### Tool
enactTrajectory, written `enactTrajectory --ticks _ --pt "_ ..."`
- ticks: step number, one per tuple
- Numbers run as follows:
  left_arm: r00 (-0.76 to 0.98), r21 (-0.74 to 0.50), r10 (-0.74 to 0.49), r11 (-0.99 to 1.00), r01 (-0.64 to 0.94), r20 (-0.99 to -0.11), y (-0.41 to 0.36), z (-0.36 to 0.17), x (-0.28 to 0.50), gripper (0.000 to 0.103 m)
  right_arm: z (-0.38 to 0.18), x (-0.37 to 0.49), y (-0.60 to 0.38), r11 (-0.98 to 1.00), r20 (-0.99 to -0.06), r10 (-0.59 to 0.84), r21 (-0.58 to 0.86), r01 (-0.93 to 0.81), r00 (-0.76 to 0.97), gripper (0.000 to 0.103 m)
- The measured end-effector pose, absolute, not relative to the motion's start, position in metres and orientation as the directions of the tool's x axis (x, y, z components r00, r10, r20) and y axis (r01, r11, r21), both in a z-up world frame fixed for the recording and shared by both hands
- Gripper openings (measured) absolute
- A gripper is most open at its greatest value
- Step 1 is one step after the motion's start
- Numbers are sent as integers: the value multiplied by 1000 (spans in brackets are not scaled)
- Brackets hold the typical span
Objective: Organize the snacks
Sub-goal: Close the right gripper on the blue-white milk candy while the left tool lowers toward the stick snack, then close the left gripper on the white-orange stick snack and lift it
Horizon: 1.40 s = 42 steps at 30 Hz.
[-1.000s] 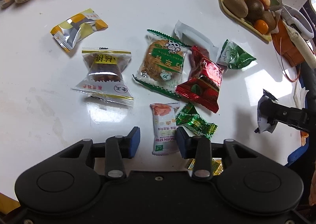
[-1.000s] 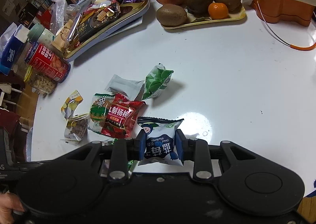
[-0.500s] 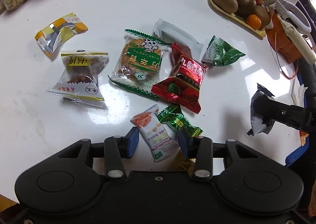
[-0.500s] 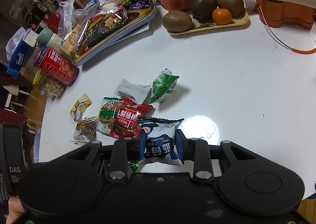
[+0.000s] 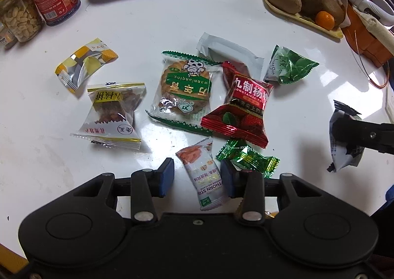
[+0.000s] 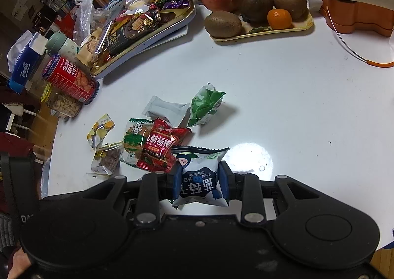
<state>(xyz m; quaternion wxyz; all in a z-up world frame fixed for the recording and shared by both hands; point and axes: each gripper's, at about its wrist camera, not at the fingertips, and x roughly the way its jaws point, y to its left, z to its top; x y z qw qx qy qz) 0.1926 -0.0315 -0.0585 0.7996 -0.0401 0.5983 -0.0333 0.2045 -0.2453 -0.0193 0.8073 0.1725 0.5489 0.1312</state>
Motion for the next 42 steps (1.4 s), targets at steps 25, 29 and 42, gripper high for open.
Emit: enactTrajectory --ticks 25,29,42 --pt "293 -149 -128 987 -52 -948 -6 -57 188 24 -23 206 -246 911 -847 386 411 -10 365 33" --pt "295 -177 -147 981 -78 -944 2 -53 187 24 -22 207 -244 910 -843 391 415 -16 370 33" --pt "484 -144 -66 982 -125 -873 49 3 160 24 -4 208 -223 893 -806 440 439 -99 396 33"
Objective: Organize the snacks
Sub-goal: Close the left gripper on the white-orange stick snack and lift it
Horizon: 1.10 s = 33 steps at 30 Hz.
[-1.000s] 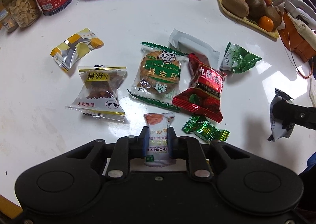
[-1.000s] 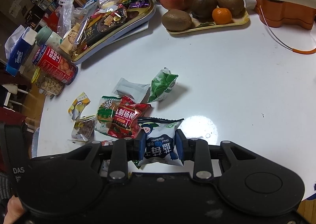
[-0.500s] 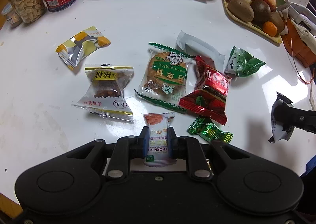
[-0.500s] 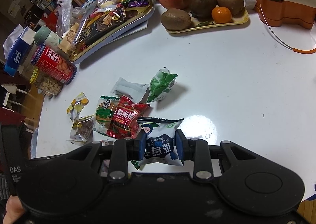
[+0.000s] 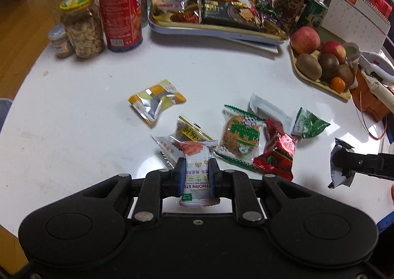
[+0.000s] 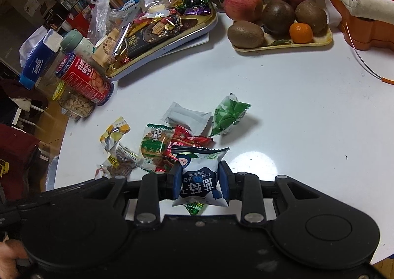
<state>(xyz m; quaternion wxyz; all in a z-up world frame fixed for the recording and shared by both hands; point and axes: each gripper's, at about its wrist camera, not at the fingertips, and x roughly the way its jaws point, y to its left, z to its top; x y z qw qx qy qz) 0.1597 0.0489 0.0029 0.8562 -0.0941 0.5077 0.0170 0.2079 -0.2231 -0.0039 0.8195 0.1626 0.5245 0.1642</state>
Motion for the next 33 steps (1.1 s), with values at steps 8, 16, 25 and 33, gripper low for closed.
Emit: enactTrajectory --ticks 8,16,25,33 --pt "500 -166 -54 969 -183 -865 70 10 159 24 6 208 -218 877 -777 471 465 -124 418 33" --pt "524 -181 -50 962 -203 -850 77 17 153 24 5 203 -218 880 -783 465 458 -123 414 33" --pt "540 -166 -33 966 -199 -841 81 23 141 24 3 195 -213 892 -799 446 431 -133 404 33" --pt "553 -152 -21 969 -193 -833 83 28 139 24 7 186 -207 914 -819 404 376 -151 408 33"
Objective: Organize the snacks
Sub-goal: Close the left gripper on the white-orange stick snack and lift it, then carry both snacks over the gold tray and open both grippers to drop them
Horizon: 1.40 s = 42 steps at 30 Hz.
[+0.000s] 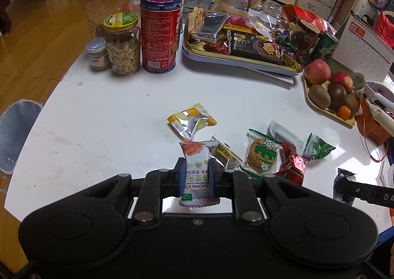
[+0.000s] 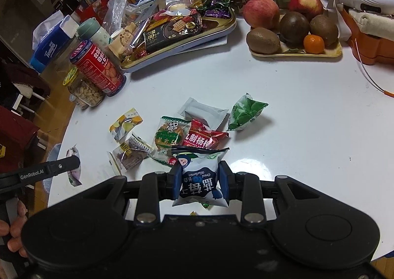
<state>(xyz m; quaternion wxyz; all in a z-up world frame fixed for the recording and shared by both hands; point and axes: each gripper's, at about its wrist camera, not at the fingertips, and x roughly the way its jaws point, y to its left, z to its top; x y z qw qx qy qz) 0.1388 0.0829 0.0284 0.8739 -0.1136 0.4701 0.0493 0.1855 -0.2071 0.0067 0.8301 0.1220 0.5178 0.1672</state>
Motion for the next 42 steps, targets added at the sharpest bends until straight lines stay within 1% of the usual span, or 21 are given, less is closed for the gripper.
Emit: enactTrajectory --ticks 10,28,32,36,42 --pt "552 -150 -30 973 -174 -833 74 24 140 24 -1 177 -210 924 -839 377 368 -100 391 33" --pt "563 -151 -46 978 -142 -825 61 36 122 24 20 163 -210 930 -826 361 351 -106 433 33" --pt "576 -176 -90 980 -95 -813 51 54 98 24 40 140 -211 929 -815 370 338 -153 446 33" --pt "581 -165 -115 986 -35 -806 34 68 66 24 57 105 -212 921 -815 390 335 -200 428 33" --pt "501 -165 -160 986 34 -850 16 58 28 24 63 51 -212 918 -837 393 330 -221 380 33"
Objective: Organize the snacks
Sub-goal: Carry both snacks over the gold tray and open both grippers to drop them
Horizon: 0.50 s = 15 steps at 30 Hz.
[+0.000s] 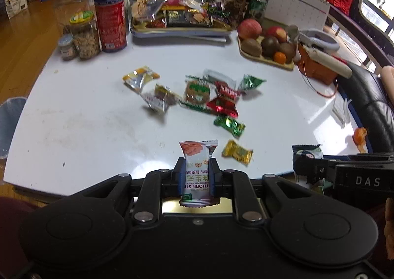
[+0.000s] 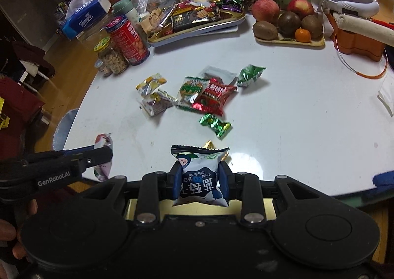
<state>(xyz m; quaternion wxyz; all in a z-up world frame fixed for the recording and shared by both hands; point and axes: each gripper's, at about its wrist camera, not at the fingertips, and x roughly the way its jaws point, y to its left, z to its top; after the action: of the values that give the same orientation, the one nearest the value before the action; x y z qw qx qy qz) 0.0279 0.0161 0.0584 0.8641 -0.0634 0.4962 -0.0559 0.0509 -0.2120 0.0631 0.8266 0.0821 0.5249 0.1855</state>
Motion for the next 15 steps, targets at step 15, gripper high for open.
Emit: enactTrajectory --ticks 15 --pt "265 -160 -195 976 148 -944 -18 4 -36 24 4 -31 -187 927 -944 299 254 -275 136 33"
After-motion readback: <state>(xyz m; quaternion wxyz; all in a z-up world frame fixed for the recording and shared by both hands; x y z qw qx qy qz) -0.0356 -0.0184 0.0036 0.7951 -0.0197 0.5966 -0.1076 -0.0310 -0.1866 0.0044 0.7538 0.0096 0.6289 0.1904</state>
